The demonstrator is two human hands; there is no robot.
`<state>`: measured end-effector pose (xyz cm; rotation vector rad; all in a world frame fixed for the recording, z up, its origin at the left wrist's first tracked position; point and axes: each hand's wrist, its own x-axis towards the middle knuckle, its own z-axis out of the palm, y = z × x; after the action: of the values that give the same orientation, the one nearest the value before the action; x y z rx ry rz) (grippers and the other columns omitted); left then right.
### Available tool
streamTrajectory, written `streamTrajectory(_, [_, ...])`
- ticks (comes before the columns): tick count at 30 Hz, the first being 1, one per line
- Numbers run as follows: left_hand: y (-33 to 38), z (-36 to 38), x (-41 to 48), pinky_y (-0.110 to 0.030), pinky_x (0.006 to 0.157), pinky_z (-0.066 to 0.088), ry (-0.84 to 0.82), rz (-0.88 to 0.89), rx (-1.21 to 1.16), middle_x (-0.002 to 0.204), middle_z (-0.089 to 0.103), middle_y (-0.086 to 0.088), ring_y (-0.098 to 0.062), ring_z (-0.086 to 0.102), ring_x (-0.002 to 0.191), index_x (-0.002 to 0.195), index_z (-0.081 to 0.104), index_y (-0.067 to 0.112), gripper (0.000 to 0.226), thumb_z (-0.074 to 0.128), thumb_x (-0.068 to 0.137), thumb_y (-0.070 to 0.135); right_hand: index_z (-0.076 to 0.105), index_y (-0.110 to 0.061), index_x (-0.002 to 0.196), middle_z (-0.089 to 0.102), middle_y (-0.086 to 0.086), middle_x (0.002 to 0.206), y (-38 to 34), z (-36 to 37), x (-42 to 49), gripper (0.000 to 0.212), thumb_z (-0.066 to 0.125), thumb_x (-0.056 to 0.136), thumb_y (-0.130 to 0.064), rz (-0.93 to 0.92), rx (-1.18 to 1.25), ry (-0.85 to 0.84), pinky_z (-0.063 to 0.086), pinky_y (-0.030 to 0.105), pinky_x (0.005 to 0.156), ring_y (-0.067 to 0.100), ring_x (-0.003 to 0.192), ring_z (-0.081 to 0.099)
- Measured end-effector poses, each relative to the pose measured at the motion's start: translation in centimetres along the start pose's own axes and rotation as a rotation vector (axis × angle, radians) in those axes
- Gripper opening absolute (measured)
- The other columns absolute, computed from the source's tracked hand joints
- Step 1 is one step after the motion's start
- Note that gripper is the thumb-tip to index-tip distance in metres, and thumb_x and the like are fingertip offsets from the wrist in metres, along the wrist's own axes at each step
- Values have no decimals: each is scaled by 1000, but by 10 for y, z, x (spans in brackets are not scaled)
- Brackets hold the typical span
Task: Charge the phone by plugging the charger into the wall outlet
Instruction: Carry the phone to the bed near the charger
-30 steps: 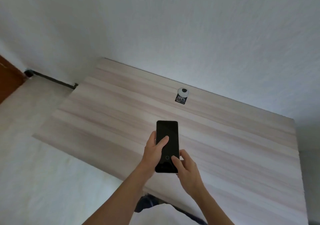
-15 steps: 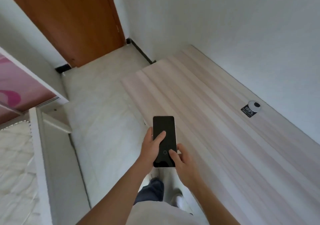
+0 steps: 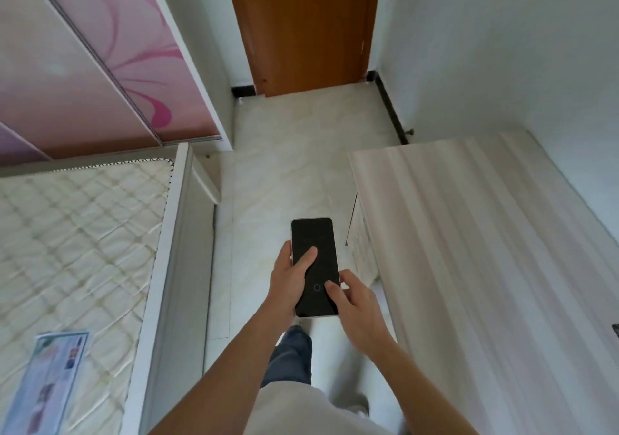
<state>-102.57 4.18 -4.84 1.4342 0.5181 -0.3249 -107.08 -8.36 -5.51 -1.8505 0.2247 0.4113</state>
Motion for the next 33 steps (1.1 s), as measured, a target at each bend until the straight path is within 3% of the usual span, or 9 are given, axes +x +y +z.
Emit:
streamTrajectory(3, [19, -16, 39, -39, 74, 62, 28, 16, -48, 101, 73, -10, -27, 74, 88, 110, 59, 20, 18, 64, 96, 29, 50, -22, 108, 69, -4, 93, -21, 12, 47, 13, 44, 102, -32, -12, -52, -38, 52, 10, 59, 10, 80, 70])
streamTrajectory(6, [46, -33, 85, -44, 78, 62, 43, 27, -79, 100, 74, -11, -28, 74, 88, 108, 60, 21, 15, 65, 95, 28, 51, -19, 103, 69, -3, 80, -46, 23, 97, 9, 45, 102, -26, -30, -77, -56, 44, 9, 50, -1, 57, 63])
streamTrajectory(9, [78, -50, 131, -48, 83, 61, 64, 29, -105, 102, 73, -11, -30, 73, 90, 109, 59, 20, 17, 64, 95, 28, 52, -22, 98, 70, 0, 69, -75, 35, 149, 8, 46, 101, -27, -49, -110, -64, 40, 16, 48, 4, 47, 54])
streamTrajectory(12, [108, -68, 174, -51, 84, 60, 79, 24, -123, 103, 73, -11, -31, 73, 91, 110, 59, 19, 18, 64, 95, 28, 52, -26, 96, 73, 5, 76, -104, 50, 197, 8, 46, 100, -29, -51, -117, -78, 44, 26, 51, 21, 53, 58])
streamTrajectory(17, [149, -93, 231, -55, 86, 59, 86, 28, -148, 102, 74, -9, -32, 73, 92, 107, 59, 19, 16, 65, 95, 27, 53, -27, 96, 73, -5, 76, -143, 70, 263, 8, 47, 100, -29, -54, -127, -94, 58, 43, 64, 29, 73, 70])
streamTrajectory(22, [180, -107, 281, -55, 87, 58, 119, 26, -182, 103, 74, -11, -32, 73, 93, 109, 60, 17, 17, 64, 95, 25, 50, -30, 97, 74, -3, 78, -175, 79, 318, 6, 46, 101, -31, -58, -139, -128, 55, 30, 58, 23, 64, 67])
streamTrajectory(24, [190, -109, 303, -55, 87, 58, 136, 27, -196, 104, 73, -11, -32, 73, 93, 111, 60, 17, 18, 64, 95, 25, 51, -32, 93, 73, -5, 74, -185, 80, 343, 8, 47, 100, -31, -55, -121, -138, 58, 35, 63, 31, 74, 69])
streamTrajectory(27, [206, -108, 340, -54, 85, 59, 169, 19, -213, 105, 73, -12, -32, 73, 92, 113, 60, 19, 20, 64, 95, 26, 49, -33, 88, 69, -14, 70, -200, 79, 386, 13, 47, 100, -31, -54, -133, -166, 58, 26, 62, 32, 81, 70])
streamTrajectory(33, [259, -94, 425, -49, 78, 62, 265, 16, -264, 104, 72, -12, -31, 73, 90, 111, 62, 22, 16, 64, 95, 26, 49, -32, 89, 74, 1, 77, -233, 62, 493, 11, 49, 99, -34, -96, -153, -249, 60, 45, 66, 32, 77, 71])
